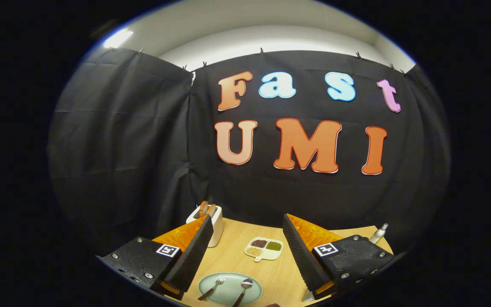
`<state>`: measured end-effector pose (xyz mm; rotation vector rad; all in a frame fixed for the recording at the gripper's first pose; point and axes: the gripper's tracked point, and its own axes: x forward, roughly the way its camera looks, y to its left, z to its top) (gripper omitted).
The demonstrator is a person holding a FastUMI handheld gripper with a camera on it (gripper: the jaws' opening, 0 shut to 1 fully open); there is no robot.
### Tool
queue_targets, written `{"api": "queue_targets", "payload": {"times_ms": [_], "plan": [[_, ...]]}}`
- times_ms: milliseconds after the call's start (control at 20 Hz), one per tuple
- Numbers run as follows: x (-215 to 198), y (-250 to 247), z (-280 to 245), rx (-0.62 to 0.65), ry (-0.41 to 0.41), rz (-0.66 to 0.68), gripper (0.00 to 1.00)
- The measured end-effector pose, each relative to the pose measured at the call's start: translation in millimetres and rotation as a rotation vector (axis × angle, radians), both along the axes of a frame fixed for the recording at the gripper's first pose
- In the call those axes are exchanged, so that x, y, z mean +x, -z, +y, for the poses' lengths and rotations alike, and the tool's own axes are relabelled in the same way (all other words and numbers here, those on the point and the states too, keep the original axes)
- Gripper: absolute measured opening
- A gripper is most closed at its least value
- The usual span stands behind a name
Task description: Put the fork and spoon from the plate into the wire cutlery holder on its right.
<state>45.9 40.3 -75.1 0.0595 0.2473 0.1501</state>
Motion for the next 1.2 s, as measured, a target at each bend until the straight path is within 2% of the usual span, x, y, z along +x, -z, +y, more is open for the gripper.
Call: {"api": "queue_targets", "payload": {"times_ms": [250,900,1200], "plan": [[10,57,14,0.046,-0.045,0.217,0.98],[-19,215,47,0.069,-0.175,0.836,0.96],[-35,269,50,0.022,-0.195,1.011,0.92]]}}
